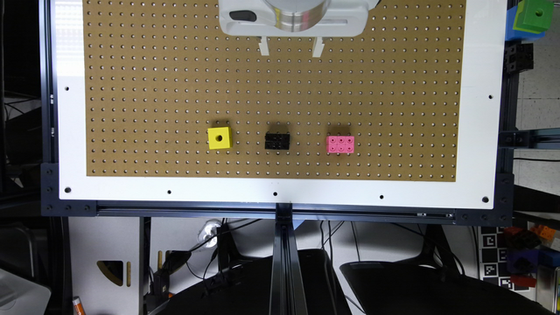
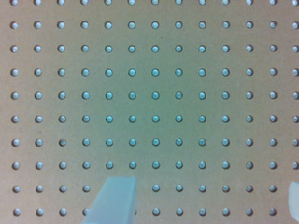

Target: Pick up pink block.

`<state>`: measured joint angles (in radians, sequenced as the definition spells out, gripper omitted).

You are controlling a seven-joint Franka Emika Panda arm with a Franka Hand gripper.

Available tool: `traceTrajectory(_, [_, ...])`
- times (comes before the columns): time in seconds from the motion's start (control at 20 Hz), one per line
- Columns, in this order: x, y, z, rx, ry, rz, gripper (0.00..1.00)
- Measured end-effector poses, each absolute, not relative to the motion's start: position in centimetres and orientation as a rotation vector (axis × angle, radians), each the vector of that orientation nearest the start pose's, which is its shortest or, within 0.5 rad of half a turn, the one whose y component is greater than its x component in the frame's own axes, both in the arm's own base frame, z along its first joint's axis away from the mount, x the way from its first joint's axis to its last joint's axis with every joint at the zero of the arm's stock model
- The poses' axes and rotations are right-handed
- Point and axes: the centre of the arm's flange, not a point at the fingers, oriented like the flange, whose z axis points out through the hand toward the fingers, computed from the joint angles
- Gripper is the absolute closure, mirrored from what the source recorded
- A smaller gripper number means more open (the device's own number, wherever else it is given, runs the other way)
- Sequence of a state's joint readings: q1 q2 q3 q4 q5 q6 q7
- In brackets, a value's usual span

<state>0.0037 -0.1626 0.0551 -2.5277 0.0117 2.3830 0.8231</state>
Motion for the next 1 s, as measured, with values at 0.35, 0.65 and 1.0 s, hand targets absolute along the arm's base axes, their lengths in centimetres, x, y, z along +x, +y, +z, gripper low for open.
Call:
traceTrajectory(0.35, [45.1,3.2,34.1,-2.903,1.171,-0.043,0.0])
traceTrajectory(0.65, [47.5,5.8,34.5,-2.896,1.166,-0.062,0.0])
traceTrajectory(1.0, [52.5,10.4,33.5,-2.87,1.153,-0.051,0.0])
